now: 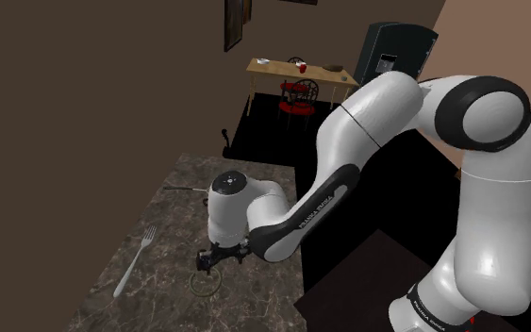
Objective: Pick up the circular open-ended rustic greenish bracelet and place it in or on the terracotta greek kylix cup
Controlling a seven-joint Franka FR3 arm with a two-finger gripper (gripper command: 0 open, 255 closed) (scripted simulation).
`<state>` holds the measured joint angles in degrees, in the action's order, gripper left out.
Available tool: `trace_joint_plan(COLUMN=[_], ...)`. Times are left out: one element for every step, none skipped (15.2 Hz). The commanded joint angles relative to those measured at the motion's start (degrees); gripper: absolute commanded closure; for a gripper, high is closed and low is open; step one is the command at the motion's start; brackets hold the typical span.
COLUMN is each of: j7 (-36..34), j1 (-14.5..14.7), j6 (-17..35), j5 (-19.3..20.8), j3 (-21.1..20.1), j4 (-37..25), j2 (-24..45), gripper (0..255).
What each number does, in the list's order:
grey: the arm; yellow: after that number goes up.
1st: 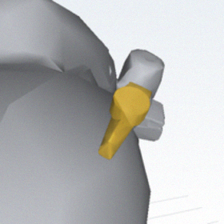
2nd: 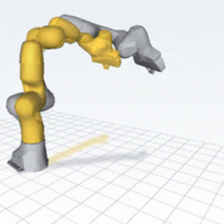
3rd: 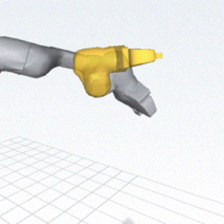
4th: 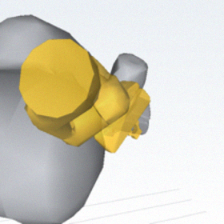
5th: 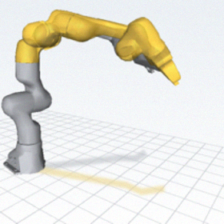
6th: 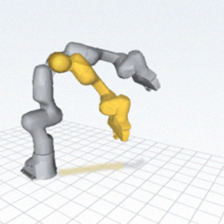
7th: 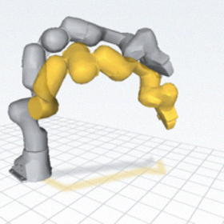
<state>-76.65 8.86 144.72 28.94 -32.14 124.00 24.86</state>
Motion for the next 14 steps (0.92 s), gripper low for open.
trace_joint_plan(j7=[-2.56, -2.93, -3.30, -3.68, -4.04, -4.40, -4.76, -5.31, -5.30, -5.30, -5.30, -5.30, -5.30, -5.30], j1=[2.32, 2.68, 3.01, 3.35, 3.68, 4.01, 4.35, 4.88, 4.89, 4.89, 4.89, 4.89, 4.89, 4.89], j6=[0.35, 0.81, 1.25, 1.69, 2.13, 2.56, 2.99, 3.65, 3.66, 3.66, 3.66, 3.66, 3.66, 3.66], j5=[2.48, 3.04, 3.60, 4.16, 4.71, 5.26, 5.79, 6.61, 6.60, 6.60, 6.60, 6.60, 6.60, 6.60], j3=[1.97, 2.47, 2.94, 3.42, 3.89, 4.36, 4.84, 5.58, 5.60, 5.60, 5.60, 5.60, 5.60, 5.60], j4=[-2.76, -2.93, -3.11, -3.30, -3.51, -3.72, -3.95, -4.34, -4.34, -4.34, -4.34, -4.34, -4.34, -4.34], j2=[3.48, 4.15, 4.82, 5.50, 6.18, 6.86, 7.55, 8.64, 8.63, 8.63, 8.63, 8.63, 8.63, 8.63], gripper=[0, 0, 0, 0, 0, 0, 0, 0, 0, 0, 0, 0, 0, 0])
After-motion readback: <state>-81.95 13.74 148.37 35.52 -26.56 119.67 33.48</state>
